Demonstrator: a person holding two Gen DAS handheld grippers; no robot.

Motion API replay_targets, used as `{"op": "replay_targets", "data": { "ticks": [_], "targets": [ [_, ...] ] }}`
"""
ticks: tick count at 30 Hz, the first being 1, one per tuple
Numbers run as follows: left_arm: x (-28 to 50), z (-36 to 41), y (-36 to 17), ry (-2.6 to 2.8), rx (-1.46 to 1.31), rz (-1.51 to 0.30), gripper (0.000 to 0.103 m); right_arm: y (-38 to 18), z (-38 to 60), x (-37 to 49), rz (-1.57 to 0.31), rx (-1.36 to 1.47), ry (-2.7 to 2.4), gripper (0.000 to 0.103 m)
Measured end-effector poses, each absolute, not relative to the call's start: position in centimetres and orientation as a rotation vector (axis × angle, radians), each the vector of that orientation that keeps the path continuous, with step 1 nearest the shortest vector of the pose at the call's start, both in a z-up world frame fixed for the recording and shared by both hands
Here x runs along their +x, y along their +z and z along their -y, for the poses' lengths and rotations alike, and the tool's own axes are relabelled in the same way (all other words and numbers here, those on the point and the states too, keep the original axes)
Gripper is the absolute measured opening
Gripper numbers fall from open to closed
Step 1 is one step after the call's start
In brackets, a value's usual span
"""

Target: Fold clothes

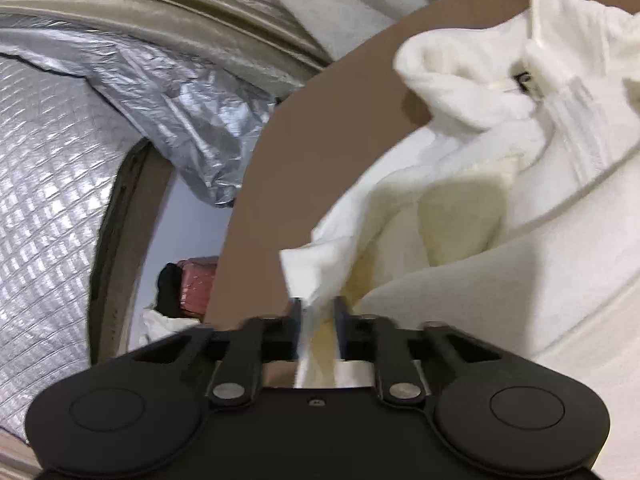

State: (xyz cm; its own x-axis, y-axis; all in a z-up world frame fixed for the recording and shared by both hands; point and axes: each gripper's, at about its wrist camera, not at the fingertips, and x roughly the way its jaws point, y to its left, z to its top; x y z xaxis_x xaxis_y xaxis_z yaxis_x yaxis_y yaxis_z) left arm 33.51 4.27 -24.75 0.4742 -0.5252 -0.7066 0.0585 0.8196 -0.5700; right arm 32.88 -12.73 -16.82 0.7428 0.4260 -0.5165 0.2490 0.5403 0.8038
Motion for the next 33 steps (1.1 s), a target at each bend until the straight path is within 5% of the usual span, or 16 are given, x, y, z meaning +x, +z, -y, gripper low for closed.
{"op": "replay_targets", "data": {
  "ticks": [33],
  "targets": [
    [33.6, -4.5, -25.1, -0.377, -0.538, -1.042, 0.053, -12.6, 11.7, 24.9, -0.691, 0.776, 0.029, 0.002]
  ]
}}
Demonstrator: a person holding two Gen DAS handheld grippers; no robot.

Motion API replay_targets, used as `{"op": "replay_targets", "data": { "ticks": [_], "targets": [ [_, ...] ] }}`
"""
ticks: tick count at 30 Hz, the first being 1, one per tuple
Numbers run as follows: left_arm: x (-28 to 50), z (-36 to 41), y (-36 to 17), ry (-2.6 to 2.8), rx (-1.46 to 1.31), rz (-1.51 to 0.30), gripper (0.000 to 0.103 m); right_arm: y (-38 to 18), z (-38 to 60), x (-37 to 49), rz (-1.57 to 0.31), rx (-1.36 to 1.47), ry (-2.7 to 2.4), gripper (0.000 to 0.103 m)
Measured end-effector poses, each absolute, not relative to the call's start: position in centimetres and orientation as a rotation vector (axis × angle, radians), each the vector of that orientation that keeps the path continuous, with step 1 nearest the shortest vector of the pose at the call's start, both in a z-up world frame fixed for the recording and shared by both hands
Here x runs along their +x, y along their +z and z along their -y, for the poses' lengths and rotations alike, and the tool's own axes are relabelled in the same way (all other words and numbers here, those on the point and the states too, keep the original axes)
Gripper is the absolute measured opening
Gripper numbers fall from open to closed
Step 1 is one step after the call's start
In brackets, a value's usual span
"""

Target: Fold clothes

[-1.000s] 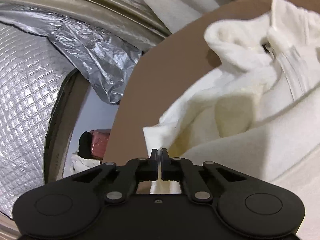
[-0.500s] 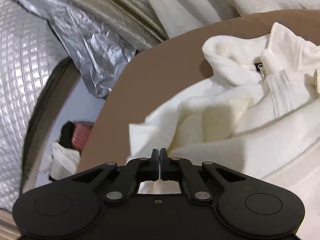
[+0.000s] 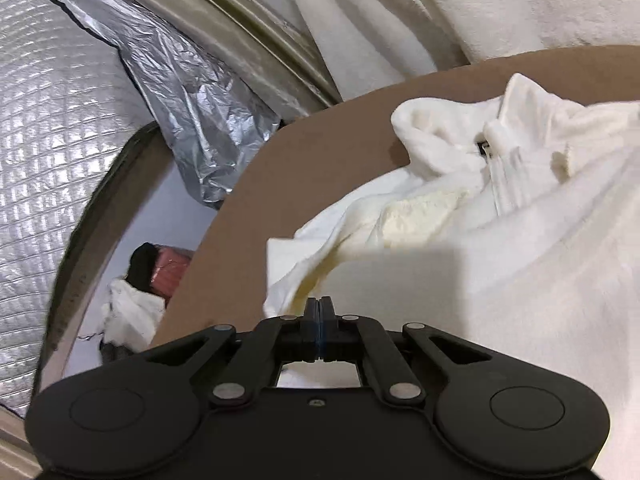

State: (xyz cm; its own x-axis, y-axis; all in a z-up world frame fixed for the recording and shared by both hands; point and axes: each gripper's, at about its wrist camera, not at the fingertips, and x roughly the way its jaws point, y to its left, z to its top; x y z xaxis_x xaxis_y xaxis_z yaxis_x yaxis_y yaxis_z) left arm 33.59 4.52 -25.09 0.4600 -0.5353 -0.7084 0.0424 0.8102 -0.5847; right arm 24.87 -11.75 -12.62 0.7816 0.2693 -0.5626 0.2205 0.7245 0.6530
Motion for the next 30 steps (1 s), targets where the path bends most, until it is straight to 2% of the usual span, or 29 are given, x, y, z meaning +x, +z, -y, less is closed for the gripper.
{"op": "replay_targets", "data": {
  "ticks": [5, 7, 9, 10, 11, 12, 16, 18, 20, 21, 23, 24, 28, 30],
  "targets": [
    [33.1, -4.1, -24.3, -0.400, -0.523, -0.977, 0.053, -12.9, 11.5, 23.0, -0.690, 0.774, 0.018, 0.003],
    [32.7, -4.1, -23.6, -0.423, -0.531, -0.922, 0.053, -12.9, 11.8, 21.9, -0.696, 0.718, -0.041, 0.008],
    [32.4, -3.8, -22.9, -0.444, -0.521, -0.882, 0.058, -13.0, 12.9, 20.5, -0.689, 0.652, -0.129, 0.010],
    [32.2, -3.5, -22.7, -0.455, -0.508, -0.867, 0.062, -13.0, 13.7, 19.8, -0.685, 0.620, -0.176, 0.017],
    [32.1, -3.3, -22.5, -0.463, -0.493, -0.857, 0.062, -12.9, 14.8, 19.2, -0.680, 0.590, -0.233, 0.031],
    [31.9, -2.8, -22.3, -0.464, -0.472, -0.850, 0.063, -12.9, 16.0, 18.6, -0.674, 0.561, -0.288, 0.036],
    [31.5, -0.8, -21.1, -0.457, -0.370, -0.814, 0.063, -12.4, 21.3, 16.5, -0.659, 0.423, -0.476, 0.040],
    [31.0, -0.3, -20.0, -0.457, -0.328, -0.753, 0.063, -12.4, 23.6, 15.7, -0.675, 0.344, -0.568, 0.047],
    [30.4, 0.2, -18.6, -0.462, -0.291, -0.681, 0.067, -12.5, 25.9, 15.0, -0.681, 0.301, -0.645, 0.053],
    [30.2, 0.5, -17.9, -0.469, -0.276, -0.643, 0.069, -12.8, 27.1, 14.6, -0.686, 0.303, -0.661, 0.053],
    [30.1, 1.4, -16.6, -0.485, -0.239, -0.585, 0.082, -13.3, 29.0, 14.4, -0.703, 0.307, -0.674, 0.053],
    [30.3, 2.1, -16.3, -0.497, -0.215, -0.579, 0.083, -13.6, 29.8, 14.3, -0.714, 0.308, -0.676, 0.053],
    [31.9, 5.3, -17.0, -0.516, -0.086, -0.614, 0.083, -14.6, 31.6, 15.1, -0.724, 0.316, -0.634, 0.053],
    [32.6, 6.1, -17.7, -0.501, -0.043, -0.632, 0.076, -14.8, 31.6, 15.5, -0.726, 0.322, -0.601, 0.053]
  ]
}}
